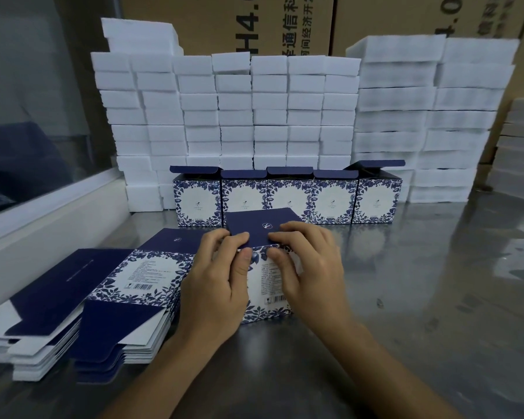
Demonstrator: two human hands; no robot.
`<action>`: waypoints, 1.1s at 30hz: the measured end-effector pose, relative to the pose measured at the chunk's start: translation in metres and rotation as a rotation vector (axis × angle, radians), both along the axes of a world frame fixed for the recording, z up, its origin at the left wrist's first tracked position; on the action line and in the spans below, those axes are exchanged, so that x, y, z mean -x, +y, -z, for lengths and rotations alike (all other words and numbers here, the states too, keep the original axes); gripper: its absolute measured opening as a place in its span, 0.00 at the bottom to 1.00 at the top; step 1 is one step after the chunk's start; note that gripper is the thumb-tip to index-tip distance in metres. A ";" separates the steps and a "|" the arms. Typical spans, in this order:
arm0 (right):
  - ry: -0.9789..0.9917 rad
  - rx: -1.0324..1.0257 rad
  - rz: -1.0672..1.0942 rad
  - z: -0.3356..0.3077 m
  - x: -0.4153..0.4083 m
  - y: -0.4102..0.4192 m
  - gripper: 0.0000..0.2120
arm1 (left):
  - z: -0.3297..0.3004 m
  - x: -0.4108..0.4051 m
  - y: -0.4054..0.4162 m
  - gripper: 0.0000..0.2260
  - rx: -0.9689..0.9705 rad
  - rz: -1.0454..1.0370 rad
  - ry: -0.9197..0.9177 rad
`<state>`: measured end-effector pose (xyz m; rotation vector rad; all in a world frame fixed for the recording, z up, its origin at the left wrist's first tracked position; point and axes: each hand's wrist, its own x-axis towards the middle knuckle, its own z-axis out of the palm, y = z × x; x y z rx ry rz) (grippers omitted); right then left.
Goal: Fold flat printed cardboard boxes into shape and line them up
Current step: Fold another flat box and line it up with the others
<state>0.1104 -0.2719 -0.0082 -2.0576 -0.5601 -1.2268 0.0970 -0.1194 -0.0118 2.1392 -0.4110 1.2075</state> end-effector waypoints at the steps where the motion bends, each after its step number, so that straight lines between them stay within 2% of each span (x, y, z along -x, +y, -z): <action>1: -0.005 -0.011 0.002 0.000 -0.001 0.000 0.13 | 0.000 0.000 0.000 0.18 0.003 0.001 0.002; 9: -0.043 -0.039 0.049 0.004 -0.005 0.003 0.13 | -0.001 -0.001 0.000 0.19 0.017 0.006 0.017; 12: 0.063 -0.121 0.010 0.005 -0.004 -0.003 0.14 | 0.000 -0.002 0.000 0.19 0.031 0.003 0.013; 16: 0.262 -0.258 -0.095 0.006 -0.007 -0.012 0.09 | 0.001 -0.003 0.001 0.17 0.036 -0.007 -0.011; 19: 0.210 -0.284 -0.050 0.003 -0.009 -0.011 0.04 | 0.000 -0.002 0.001 0.17 0.043 -0.004 -0.005; 22: 0.190 -0.314 -0.021 0.002 -0.011 -0.011 0.06 | 0.000 -0.001 0.001 0.18 0.040 0.002 -0.006; 25: 0.209 -0.439 -0.092 0.004 -0.013 -0.017 0.09 | 0.001 0.000 0.002 0.17 0.057 0.033 0.006; 27: 0.266 -0.557 -0.165 0.005 -0.017 -0.024 0.11 | 0.001 0.000 0.004 0.15 0.089 0.067 0.023; 30: 0.449 -0.629 -0.267 0.008 -0.022 -0.028 0.07 | 0.001 -0.001 0.007 0.13 0.083 0.085 0.016; 33: 0.558 -0.626 -0.380 0.011 -0.021 -0.028 0.25 | -0.002 -0.002 0.013 0.13 0.123 0.065 0.020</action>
